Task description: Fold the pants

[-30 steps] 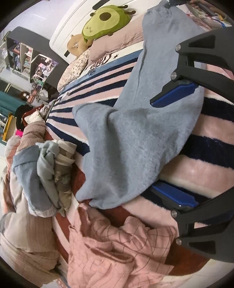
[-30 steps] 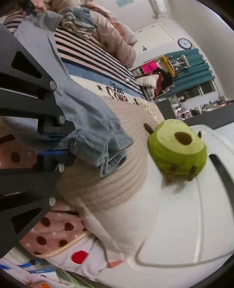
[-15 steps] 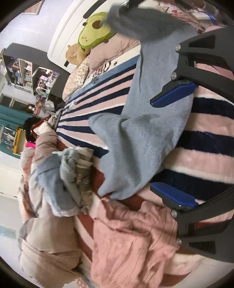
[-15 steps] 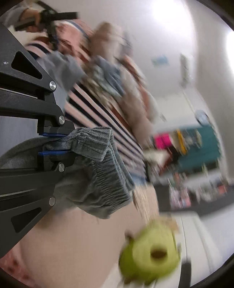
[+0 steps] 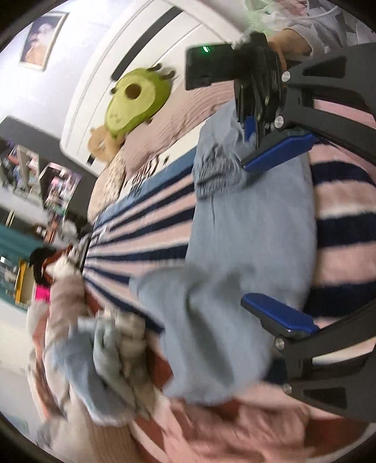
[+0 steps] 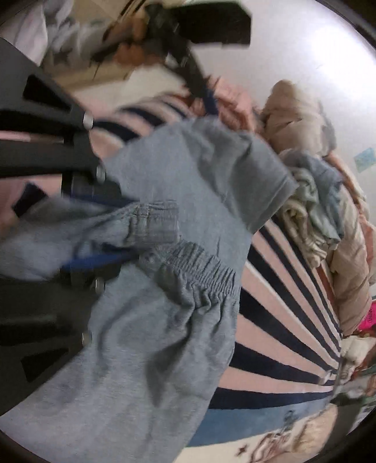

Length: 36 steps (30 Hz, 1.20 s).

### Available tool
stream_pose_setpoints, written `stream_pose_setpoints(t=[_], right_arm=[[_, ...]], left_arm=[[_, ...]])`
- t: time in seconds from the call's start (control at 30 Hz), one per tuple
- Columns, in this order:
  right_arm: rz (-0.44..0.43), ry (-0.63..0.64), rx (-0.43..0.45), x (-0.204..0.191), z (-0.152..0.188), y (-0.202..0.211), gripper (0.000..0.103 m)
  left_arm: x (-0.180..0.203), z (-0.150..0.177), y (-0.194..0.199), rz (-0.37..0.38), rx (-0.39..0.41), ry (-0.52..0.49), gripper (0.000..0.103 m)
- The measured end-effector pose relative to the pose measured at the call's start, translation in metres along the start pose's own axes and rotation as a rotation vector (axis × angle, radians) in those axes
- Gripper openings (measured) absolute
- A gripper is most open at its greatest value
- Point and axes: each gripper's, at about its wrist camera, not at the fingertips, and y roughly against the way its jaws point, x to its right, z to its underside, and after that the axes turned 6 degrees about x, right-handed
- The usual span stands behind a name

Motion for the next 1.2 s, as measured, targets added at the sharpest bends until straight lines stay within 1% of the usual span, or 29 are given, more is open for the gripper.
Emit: stream_pose_setpoints(t=[0.03, 0.1, 0.2, 0.27, 0.3, 0.37, 0.4, 0.43, 0.47, 0.5, 0.53, 0.57, 0.63, 0.7, 0.8, 0.87, 0.9, 0.93, 1.0, 1.03, 1.07, 1.1, 1.13, 1.17, 1.2], right_arm=[[0.006, 0.014, 0.022, -0.002, 0.002, 0.013, 0.043], [0.029, 0.017, 0.064, -0.004, 0.004, 0.033, 0.044], [0.083, -0.02, 0.14, 0.008, 0.012, 0.07, 0.045], [0.118, -0.053, 0.185, 0.017, 0.018, 0.085, 0.047], [0.131, -0.072, 0.2, 0.023, 0.023, 0.093, 0.049], [0.145, -0.114, 0.22, 0.036, 0.034, 0.106, 0.049], [0.146, -0.133, 0.224, 0.041, 0.039, 0.109, 0.049], [0.147, -0.155, 0.226, 0.047, 0.046, 0.116, 0.049], [0.147, -0.169, 0.226, 0.051, 0.05, 0.119, 0.049], [0.147, -0.182, 0.227, 0.055, 0.055, 0.123, 0.049], [0.146, -0.199, 0.229, 0.058, 0.057, 0.122, 0.049], [0.145, -0.208, 0.231, 0.061, 0.059, 0.122, 0.049], [0.147, -0.217, 0.243, 0.063, 0.059, 0.123, 0.049], [0.143, -0.219, 0.257, 0.064, 0.058, 0.125, 0.049], [0.134, -0.212, 0.26, 0.06, 0.056, 0.12, 0.049], [0.128, -0.205, 0.252, 0.058, 0.056, 0.117, 0.049], [0.124, -0.202, 0.249, 0.056, 0.055, 0.116, 0.049], [0.123, -0.198, 0.249, 0.056, 0.054, 0.117, 0.049], [0.126, -0.188, 0.257, 0.054, 0.051, 0.121, 0.049], [0.125, -0.187, 0.262, 0.054, 0.051, 0.122, 0.049], [0.122, -0.189, 0.265, 0.054, 0.051, 0.123, 0.049], [0.119, -0.192, 0.267, 0.054, 0.05, 0.123, 0.049], [0.119, -0.192, 0.267, 0.054, 0.05, 0.122, 0.049], [0.121, -0.191, 0.264, 0.053, 0.05, 0.12, 0.049], [0.123, -0.193, 0.262, 0.053, 0.051, 0.118, 0.049]], left_arm=[[0.006, -0.002, -0.007, 0.019, -0.011, -0.006, 0.082], [0.017, -0.005, -0.024, 0.061, -0.04, -0.002, 0.082], [0.034, -0.005, -0.05, 0.109, -0.093, 0.006, 0.082], [0.042, -0.002, -0.073, 0.096, -0.136, 0.016, 0.082], [0.044, 0.0, -0.083, 0.093, -0.155, 0.025, 0.082], [0.048, 0.007, -0.105, 0.095, -0.206, 0.061, 0.081], [0.051, 0.012, -0.112, 0.07, -0.213, 0.062, 0.077], [0.054, 0.014, -0.114, 0.037, -0.203, 0.035, 0.068], [0.058, 0.016, -0.113, 0.005, -0.198, 0.001, 0.04], [0.06, 0.018, -0.112, -0.001, -0.202, -0.016, 0.024], [0.06, 0.019, -0.109, 0.005, -0.205, -0.006, 0.022], [0.062, 0.019, -0.105, -0.009, -0.197, -0.019, 0.018], [0.063, 0.016, -0.093, -0.024, -0.164, -0.047, 0.01], [0.062, 0.013, -0.09, -0.021, -0.166, -0.042, 0.01], [0.063, 0.017, -0.09, -0.065, -0.173, -0.076, 0.01], [0.058, 0.017, -0.085, -0.094, -0.153, -0.053, 0.009], [0.055, 0.016, -0.081, -0.107, -0.13, -0.045, 0.008], [0.054, 0.012, -0.073, -0.136, -0.096, -0.05, 0.008], [0.047, 0.004, -0.063, -0.17, -0.076, -0.066, 0.008], [0.039, 0.001, -0.062, -0.172, -0.086, -0.058, 0.008], [0.035, 0.001, -0.065, -0.169, -0.116, -0.058, 0.009], [0.03, 0.004, -0.071, -0.17, -0.162, -0.064, 0.013], [0.029, 0.007, -0.074, -0.177, -0.177, -0.07, 0.016], [0.028, 0.012, -0.077, -0.195, -0.187, -0.086, 0.026], [0.029, 0.015, -0.075, -0.226, -0.174, -0.111, 0.042]])
